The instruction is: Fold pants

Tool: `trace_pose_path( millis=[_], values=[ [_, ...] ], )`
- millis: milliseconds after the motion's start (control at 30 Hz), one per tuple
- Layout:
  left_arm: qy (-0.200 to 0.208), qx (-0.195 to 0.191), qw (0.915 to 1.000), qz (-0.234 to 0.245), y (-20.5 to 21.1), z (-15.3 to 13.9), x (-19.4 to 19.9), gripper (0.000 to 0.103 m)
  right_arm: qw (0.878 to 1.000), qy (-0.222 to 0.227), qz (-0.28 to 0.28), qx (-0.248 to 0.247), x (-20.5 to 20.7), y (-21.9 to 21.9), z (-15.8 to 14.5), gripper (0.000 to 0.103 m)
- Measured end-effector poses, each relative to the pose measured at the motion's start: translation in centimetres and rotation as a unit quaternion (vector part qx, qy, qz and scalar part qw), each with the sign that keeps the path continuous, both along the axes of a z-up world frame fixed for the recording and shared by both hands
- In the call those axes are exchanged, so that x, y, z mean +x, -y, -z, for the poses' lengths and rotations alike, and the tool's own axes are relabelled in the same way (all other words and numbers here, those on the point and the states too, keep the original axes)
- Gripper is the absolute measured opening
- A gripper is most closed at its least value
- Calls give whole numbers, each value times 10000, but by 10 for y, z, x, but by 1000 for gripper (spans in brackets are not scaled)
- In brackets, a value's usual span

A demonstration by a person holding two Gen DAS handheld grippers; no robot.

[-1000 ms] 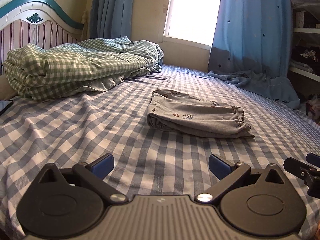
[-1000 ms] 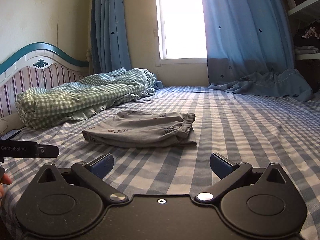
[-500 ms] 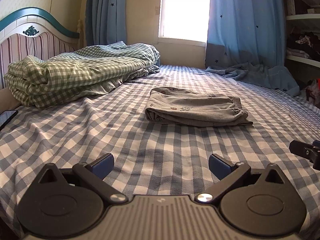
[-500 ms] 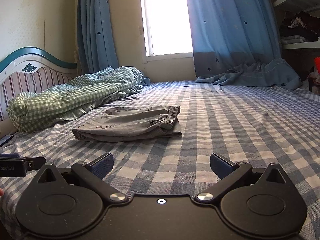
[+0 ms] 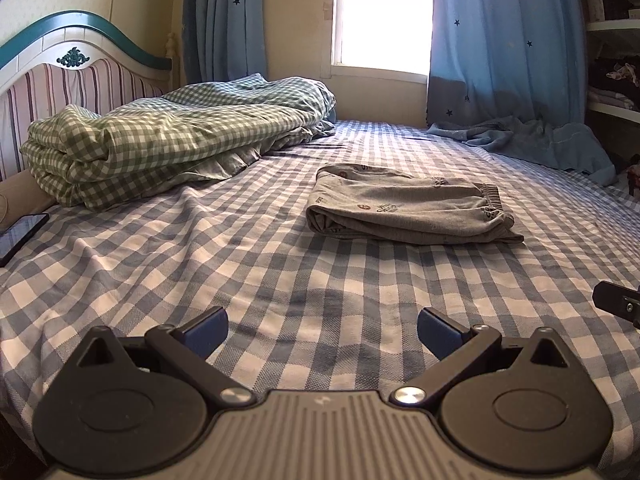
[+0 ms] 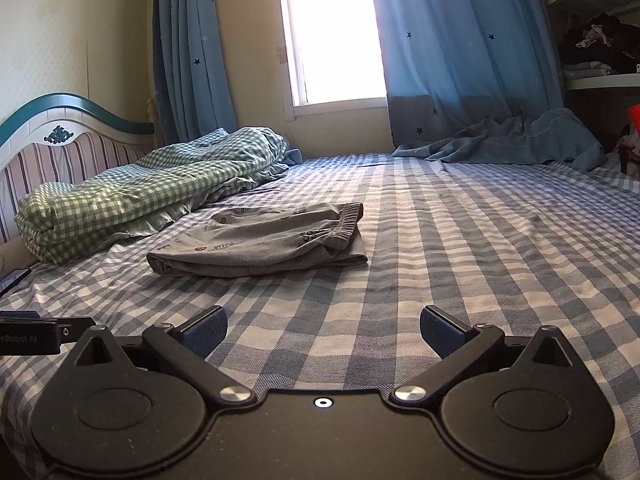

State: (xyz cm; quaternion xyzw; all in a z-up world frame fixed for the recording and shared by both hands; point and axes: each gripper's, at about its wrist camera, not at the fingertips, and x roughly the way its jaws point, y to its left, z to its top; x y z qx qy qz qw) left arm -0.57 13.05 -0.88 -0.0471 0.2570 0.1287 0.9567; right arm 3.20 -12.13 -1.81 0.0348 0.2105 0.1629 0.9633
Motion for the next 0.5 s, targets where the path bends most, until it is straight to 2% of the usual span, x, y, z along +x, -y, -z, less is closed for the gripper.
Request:
trace_pose_path(
  millis=[500],
  values=[
    [30, -46, 10000, 27, -3, 2, 3, 103, 10000, -68, -30, -19, 1, -3, 4, 102]
  ],
)
